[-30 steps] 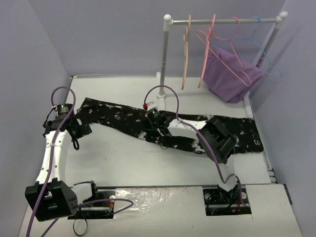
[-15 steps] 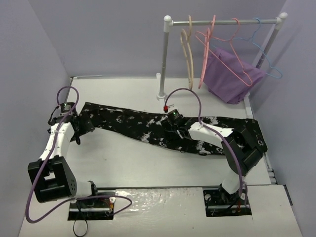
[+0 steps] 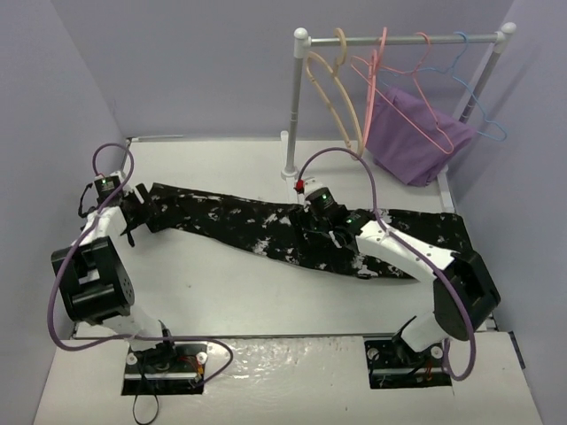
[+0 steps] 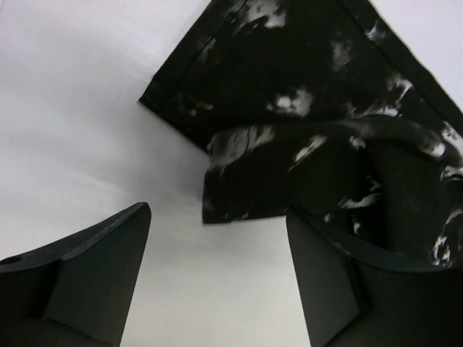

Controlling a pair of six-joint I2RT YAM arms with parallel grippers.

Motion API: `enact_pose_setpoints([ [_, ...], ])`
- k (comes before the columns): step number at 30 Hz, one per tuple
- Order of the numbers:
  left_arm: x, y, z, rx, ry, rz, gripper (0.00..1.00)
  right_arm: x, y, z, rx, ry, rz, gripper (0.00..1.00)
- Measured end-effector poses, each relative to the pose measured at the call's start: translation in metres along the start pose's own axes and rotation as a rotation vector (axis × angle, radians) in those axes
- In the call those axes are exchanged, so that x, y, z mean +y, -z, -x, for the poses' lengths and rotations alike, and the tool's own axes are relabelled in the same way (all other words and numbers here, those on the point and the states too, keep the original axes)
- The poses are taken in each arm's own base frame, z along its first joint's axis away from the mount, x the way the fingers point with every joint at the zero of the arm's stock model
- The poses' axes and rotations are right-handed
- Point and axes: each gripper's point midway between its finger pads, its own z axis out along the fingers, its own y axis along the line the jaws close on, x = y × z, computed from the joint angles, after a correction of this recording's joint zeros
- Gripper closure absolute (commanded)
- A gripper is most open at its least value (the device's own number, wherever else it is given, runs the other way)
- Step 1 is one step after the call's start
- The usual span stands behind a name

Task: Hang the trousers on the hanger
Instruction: Fold the trousers at the center of the board.

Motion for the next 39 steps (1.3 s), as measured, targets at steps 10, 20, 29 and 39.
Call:
enact_pose_setpoints([
  [10, -0.025, -0.044, 0.016, 0.040, -0.038, -0.154, 0.94, 0.026, 0.031, 0.015, -0.071, 0.024, 0.073, 0.31],
  [20, -0.024, 0.005, 0.053, 0.039, -0.133, -0.080, 1.00, 0.023, 0.029, 0.003, -0.038, 0.011, 0.060, 0.31],
  [29, -0.048, 0.036, 0.145, -0.002, -0.326, 0.053, 1.00, 0.022, 0.026, -0.001, -0.020, 0.013, 0.049, 0.31],
  [39, -0.001, -0.013, 0.079, 0.355, -0.420, 0.323, 0.98, 0.018, 0.023, -0.004, -0.008, 0.004, 0.026, 0.31],
])
